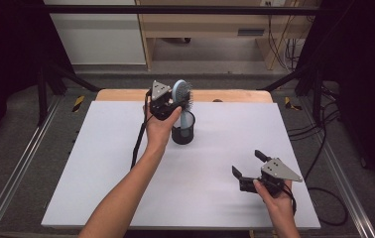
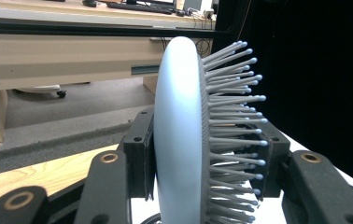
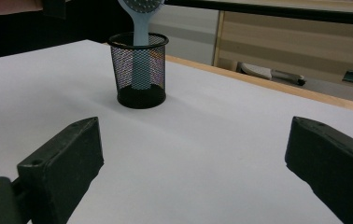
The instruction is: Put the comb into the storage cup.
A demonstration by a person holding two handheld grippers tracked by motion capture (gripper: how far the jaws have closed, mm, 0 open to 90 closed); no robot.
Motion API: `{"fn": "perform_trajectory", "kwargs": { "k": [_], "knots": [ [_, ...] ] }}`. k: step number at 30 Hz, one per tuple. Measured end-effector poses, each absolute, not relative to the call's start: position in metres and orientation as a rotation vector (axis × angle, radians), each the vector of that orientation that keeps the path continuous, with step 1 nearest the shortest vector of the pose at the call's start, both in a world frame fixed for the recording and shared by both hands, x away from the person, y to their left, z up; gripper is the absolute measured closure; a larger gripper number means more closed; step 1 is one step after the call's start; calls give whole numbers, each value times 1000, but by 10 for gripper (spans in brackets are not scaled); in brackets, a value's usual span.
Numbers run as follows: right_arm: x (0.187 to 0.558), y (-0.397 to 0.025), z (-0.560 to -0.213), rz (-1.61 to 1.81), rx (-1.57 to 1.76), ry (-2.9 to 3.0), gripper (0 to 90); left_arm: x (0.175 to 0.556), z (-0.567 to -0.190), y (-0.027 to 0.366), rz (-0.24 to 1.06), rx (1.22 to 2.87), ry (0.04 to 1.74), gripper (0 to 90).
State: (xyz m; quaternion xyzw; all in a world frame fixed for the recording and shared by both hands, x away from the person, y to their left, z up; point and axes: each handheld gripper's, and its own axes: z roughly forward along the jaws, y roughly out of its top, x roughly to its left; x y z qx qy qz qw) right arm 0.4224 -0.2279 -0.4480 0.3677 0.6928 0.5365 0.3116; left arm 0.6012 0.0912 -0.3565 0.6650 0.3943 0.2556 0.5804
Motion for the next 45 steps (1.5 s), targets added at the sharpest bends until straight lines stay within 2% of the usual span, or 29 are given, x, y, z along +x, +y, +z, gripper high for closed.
{"fn": "perform_trajectory", "kwargs": {
  "k": [45],
  "knots": [
    [422,-230,-448,1417,977,1831,43,602,-371,89,566,1544,949,501]
  ]
}}
